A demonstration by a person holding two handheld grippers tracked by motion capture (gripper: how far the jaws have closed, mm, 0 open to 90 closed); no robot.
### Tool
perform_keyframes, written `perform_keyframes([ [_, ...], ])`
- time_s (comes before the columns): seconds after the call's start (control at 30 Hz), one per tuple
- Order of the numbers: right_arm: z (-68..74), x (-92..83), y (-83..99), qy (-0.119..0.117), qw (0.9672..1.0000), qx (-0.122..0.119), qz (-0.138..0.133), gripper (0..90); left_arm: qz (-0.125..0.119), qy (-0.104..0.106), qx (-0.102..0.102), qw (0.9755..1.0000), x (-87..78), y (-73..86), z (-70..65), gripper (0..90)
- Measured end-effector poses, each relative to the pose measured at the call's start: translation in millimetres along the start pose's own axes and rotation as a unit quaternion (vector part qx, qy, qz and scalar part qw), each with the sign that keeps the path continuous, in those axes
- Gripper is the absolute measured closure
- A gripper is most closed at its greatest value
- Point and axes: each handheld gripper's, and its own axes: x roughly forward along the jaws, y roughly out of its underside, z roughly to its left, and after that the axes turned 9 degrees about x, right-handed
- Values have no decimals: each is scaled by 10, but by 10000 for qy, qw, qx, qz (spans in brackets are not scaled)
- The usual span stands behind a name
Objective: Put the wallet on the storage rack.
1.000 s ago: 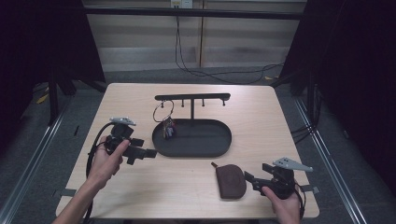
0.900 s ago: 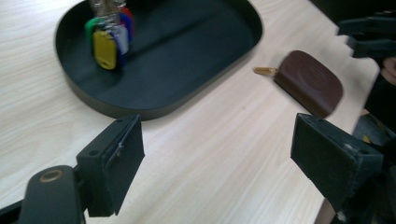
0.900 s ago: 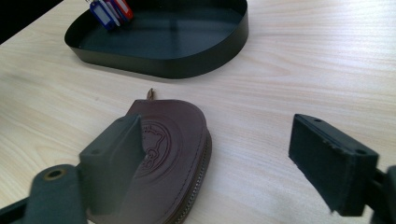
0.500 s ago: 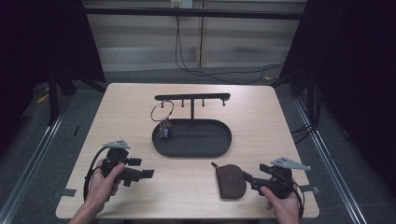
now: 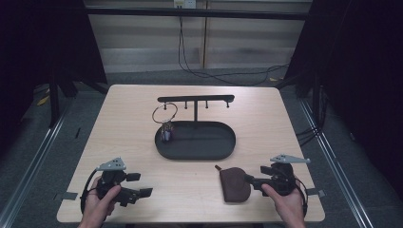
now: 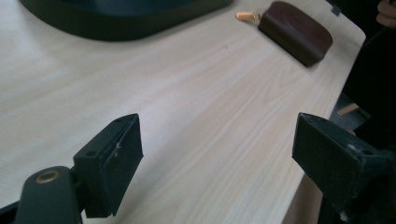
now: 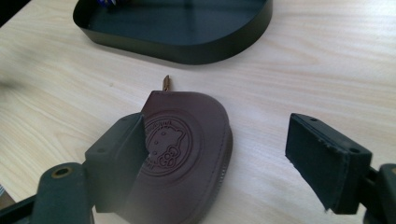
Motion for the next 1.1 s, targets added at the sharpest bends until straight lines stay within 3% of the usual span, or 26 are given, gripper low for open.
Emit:
perform_keyframes([
  [0.07, 26, 27, -22, 31, 9999, 54, 126, 219, 122, 8, 106, 9999, 21, 37, -17, 161],
  [0.2, 85, 62, -59, 126, 9993, 147, 320, 244, 74, 37, 171, 9998, 24, 31, -24, 161],
  [0.3, 125, 87, -103, 180, 9975, 184, 660, 254, 71, 18, 179, 9998, 36, 33, -42, 161],
  [0.5, 185, 88, -180, 419, 9932, 192, 1074, 217, -14, -77, 258, 9996, 1, 28, -65, 161],
  [0.57, 194, 118, -197, 451, 9908, 160, 1262, 210, -6, -59, 241, 9997, 0, 32, -58, 161],
  [0.7, 245, 246, -209, 446, 9821, 155, 1822, 209, 28, -122, 260, 9996, 7, 32, -64, 161],
  [0.77, 247, 318, -215, 369, 9765, 158, 2120, 198, 67, -166, 303, 9994, 17, 33, -68, 161],
  [0.8, 259, 361, -221, 392, 9721, 173, 2308, 200, 85, -142, 314, 9994, 24, 32, -72, 161],
  [0.87, 268, 420, -234, 532, 9718, 133, 2295, 233, 98, -143, 339, 9993, 32, 27, -81, 161],
  [1.03, 311, 542, -263, 536, 9649, 203, 2564, 157, 104, -80, 402, 9991, 42, 23, -101, 161],
  [1.1, 339, 557, -271, 567, 9638, 202, 2597, 151, 76, -73, 423, 9991, 36, 22, -110, 161],
])
